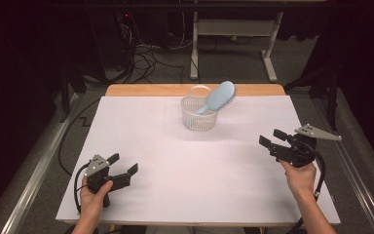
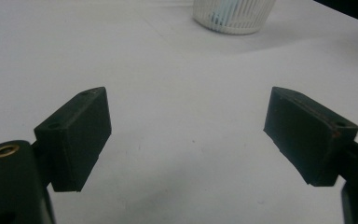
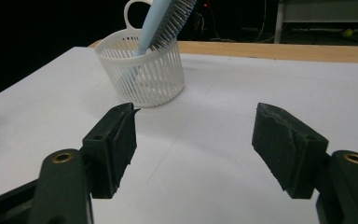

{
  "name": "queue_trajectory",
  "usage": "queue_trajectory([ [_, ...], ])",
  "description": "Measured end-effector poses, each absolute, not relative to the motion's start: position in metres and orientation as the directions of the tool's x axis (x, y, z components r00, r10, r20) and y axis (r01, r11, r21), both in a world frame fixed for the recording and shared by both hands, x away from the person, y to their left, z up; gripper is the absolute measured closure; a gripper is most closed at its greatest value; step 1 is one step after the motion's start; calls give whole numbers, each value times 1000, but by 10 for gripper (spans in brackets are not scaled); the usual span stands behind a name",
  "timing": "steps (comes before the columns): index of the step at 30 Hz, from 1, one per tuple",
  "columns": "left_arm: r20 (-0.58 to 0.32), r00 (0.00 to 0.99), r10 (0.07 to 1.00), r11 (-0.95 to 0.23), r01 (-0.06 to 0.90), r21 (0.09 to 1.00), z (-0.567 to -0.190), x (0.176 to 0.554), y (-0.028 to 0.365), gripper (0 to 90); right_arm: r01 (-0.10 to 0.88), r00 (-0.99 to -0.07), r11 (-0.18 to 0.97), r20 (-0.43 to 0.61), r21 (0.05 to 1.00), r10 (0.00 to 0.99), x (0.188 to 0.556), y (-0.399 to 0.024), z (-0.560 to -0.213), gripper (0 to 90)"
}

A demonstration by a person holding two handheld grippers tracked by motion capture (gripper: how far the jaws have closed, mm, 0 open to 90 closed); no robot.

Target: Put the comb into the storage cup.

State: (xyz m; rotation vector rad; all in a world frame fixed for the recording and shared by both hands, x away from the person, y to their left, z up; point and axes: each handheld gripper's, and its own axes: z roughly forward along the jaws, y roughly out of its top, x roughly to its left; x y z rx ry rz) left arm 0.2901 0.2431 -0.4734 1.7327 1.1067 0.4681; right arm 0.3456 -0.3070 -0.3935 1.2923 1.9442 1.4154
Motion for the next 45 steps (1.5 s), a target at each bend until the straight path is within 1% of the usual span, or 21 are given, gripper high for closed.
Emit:
queue_trajectory([
  [9,-181,504,844,-88,464,881,-474,291,243,156,438,-469,47,183,898,864,338,-316,-398,298],
  [21,-179,499,848,-90,467,880,-474,291,244,156,427,-472,35,190,903,861,327,-320,-400,274],
  [36,-175,496,851,-86,460,884,-473,289,244,156,415,-471,19,197,910,860,311,-322,-409,267],
  [45,-172,499,849,-90,459,884,-473,290,243,156,408,-481,51,167,912,861,305,-319,-410,242],
])
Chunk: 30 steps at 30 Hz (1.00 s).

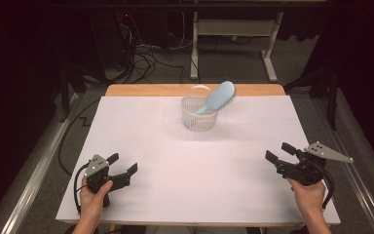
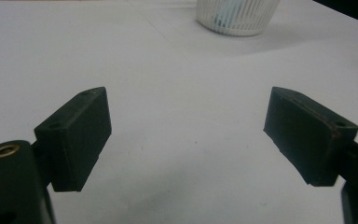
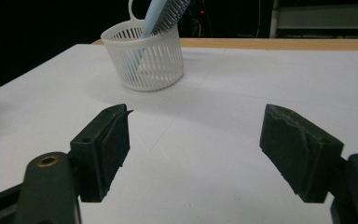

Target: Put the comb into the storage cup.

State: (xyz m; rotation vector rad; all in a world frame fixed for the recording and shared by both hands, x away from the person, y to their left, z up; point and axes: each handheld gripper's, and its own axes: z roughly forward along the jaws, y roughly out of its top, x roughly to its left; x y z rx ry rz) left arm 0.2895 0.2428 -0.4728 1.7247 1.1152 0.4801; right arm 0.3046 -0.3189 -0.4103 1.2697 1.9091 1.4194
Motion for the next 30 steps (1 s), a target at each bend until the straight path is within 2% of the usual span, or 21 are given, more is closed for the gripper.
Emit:
queue_trajectory([
  [30,-172,499,849,-89,457,885,-473,290,243,156,429,-470,54,172,902,866,291,-321,-429,226],
])
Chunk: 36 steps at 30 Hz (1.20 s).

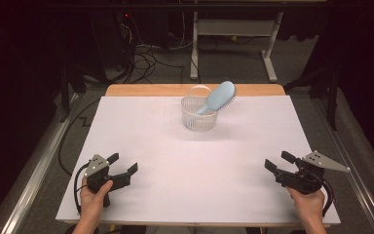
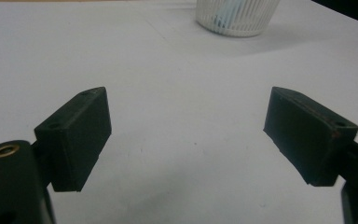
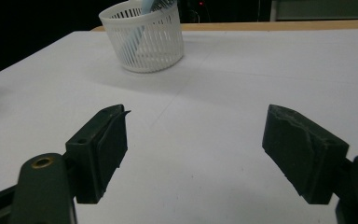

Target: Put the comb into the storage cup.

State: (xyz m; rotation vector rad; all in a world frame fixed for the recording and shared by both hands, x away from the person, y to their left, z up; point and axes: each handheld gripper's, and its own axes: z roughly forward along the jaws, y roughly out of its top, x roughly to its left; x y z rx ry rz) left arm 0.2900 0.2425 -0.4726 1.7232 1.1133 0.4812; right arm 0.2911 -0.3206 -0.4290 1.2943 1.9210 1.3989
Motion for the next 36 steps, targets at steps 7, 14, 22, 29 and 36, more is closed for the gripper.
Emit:
queue_trajectory([
  [7,-172,499,849,-89,456,886,-472,290,242,156,435,-463,60,166,898,870,290,-322,-433,227],
  [14,-173,495,851,-83,452,888,-472,290,243,156,440,-459,57,170,896,872,287,-324,-436,224],
  [22,-173,497,850,-84,453,888,-472,290,243,156,446,-448,51,173,893,877,285,-327,-440,215],
  [29,-173,498,850,-85,452,888,-472,290,243,156,445,-443,47,174,894,880,283,-330,-442,210],
  [36,-173,499,849,-85,453,888,-472,290,243,156,436,-446,48,169,899,879,281,-332,-445,206],
])
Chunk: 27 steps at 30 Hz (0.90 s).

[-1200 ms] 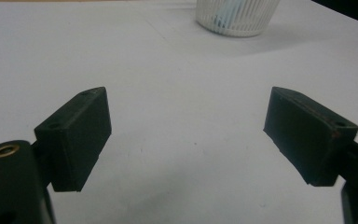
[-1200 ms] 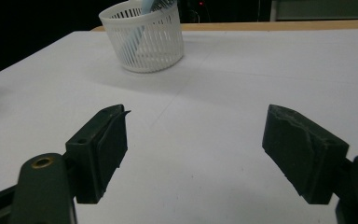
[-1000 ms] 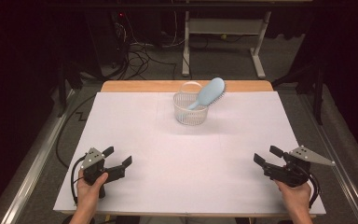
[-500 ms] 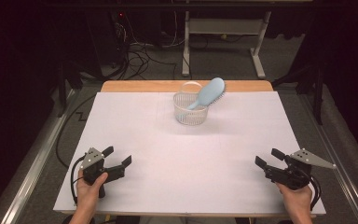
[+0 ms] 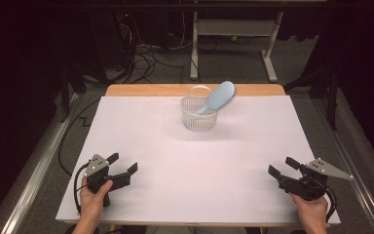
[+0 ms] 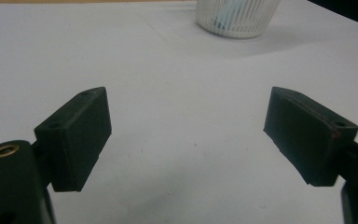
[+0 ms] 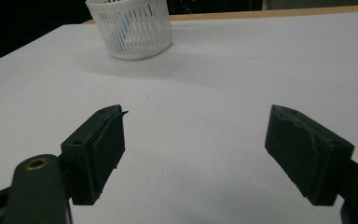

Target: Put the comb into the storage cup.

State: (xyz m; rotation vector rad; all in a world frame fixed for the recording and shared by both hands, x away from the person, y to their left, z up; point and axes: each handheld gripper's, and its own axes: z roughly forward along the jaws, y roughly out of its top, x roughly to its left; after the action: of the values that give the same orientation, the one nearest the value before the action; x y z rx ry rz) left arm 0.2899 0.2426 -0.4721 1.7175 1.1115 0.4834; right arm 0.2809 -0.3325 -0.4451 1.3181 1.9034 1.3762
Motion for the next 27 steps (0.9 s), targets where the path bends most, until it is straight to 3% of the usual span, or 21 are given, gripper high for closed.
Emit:
queue_trajectory([
  [27,-175,497,850,-83,455,887,-472,287,245,156,436,-434,56,155,898,887,276,-341,-461,185],
])
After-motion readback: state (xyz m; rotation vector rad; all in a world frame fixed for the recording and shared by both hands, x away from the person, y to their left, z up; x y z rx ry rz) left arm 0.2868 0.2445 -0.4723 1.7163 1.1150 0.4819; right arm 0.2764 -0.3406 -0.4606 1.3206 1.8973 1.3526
